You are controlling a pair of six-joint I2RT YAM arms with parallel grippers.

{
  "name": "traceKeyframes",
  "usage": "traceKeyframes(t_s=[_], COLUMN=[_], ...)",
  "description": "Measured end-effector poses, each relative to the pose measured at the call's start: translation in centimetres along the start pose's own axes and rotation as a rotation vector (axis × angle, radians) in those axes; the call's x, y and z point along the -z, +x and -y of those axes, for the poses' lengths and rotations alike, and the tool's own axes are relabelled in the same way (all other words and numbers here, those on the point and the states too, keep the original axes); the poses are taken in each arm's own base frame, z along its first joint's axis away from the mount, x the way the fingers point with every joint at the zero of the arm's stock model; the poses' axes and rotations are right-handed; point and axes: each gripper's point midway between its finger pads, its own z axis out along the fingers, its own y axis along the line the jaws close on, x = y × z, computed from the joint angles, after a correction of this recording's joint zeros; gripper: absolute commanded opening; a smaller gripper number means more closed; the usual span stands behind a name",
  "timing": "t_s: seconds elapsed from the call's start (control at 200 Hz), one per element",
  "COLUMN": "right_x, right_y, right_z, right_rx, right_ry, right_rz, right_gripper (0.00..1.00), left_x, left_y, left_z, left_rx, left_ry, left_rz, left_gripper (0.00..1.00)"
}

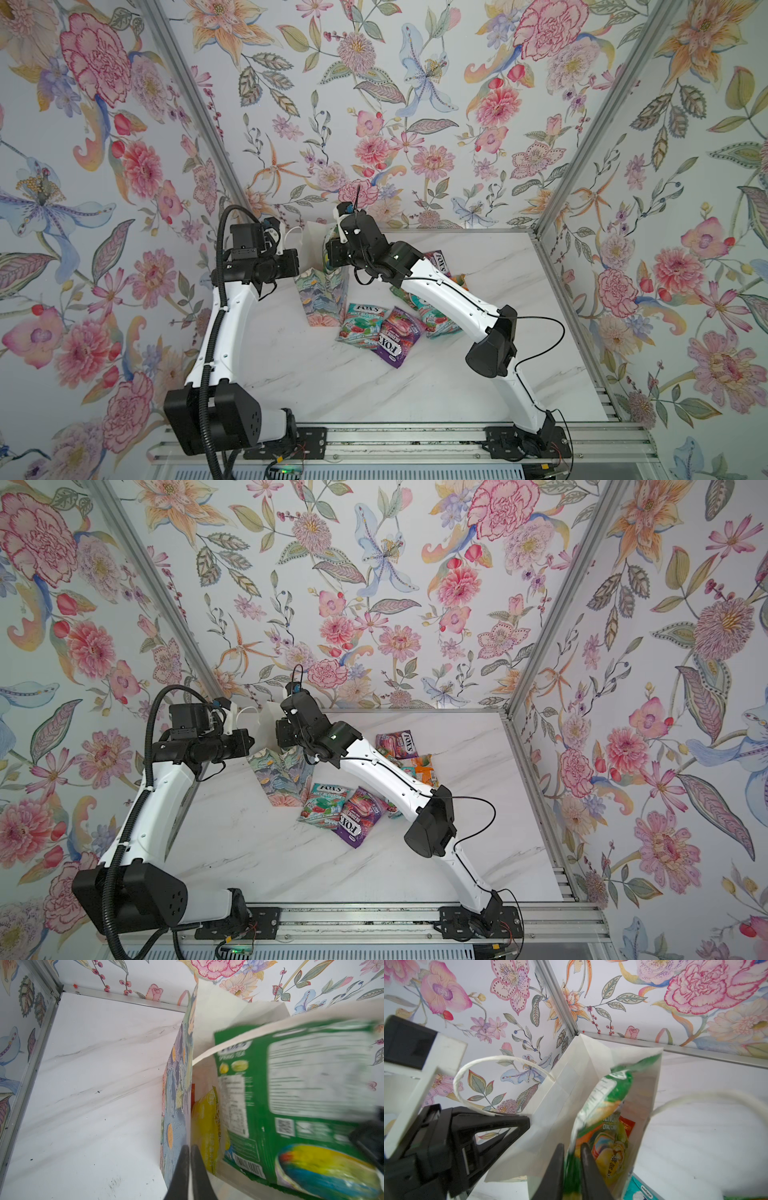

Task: Place the snacks into the paper bag
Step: 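Lower the green bag into the paper bag and open the right gripper, then move the right gripper down to the purple Fox's Berries bag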

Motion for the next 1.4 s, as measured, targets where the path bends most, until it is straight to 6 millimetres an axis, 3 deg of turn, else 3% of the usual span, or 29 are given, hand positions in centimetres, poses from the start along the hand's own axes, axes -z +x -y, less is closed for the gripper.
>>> traceKeyframes(t_s=[0.15,0.315,0.45,0.555,0.686,0.761,0.871,0.946,1.041,1.211,1.301,1.401], right_x=[0.6,2.7,5.5,7.9,11.6,13.6,15.9,16.7,16.4,15.9,15.9,15.9], right_y=[-1.4,-4.0,-5.9,-6.3,-5.2,-3.8,0.3,4.3,10.4,20.3,23.3,25.0], right_z=[0.7,0.6,0.6,1.1,3.8,6.3,11.3,14.5,17.1,20.1,20.8,21.0], right_rx=[-0.017,-0.029,-0.035,-0.039,-0.052,-0.079,-0.132,-0.174,-0.219,-0.329,-0.390,-0.447], right_ry=[0.006,-0.015,-0.044,-0.056,-0.040,-0.018,0.055,0.107,0.152,0.205,0.212,0.207], right_rz=[0.026,0.087,0.136,0.160,0.173,0.178,0.145,0.091,-0.021,-0.229,-0.280,-0.304], right_gripper=[0.42,0.46,0.46,0.51,0.54,0.57,0.59,0.59,0.58,0.56,0.56,0.54], left_x=[0.0,0.0,0.0,0.0,0.0,0.0,0.0,-0.1,-0.2,-0.4,-0.4,-0.4], left_y=[0.0,0.0,0.0,0.0,0.0,0.0,0.0,0.0,-0.1,-0.3,-0.4,-0.4], left_z=[0.0,0.0,0.0,0.0,0.0,0.0,0.0,-0.1,-0.1,-0.1,-0.1,-0.1], left_rx=[-0.004,-0.011,-0.012,-0.012,-0.012,-0.011,-0.011,-0.011,-0.011,-0.010,-0.009,-0.007], left_ry=[0.000,-0.003,-0.003,-0.003,-0.003,-0.003,-0.003,-0.003,-0.002,0.000,0.000,0.001], left_rz=[0.001,0.002,0.002,0.002,0.002,0.001,0.001,0.001,0.000,-0.001,0.003,0.001], left_gripper=[0.02,0.02,0.02,0.02,0.02,0.02,0.02,0.02,0.02,0.02,0.02,0.02])
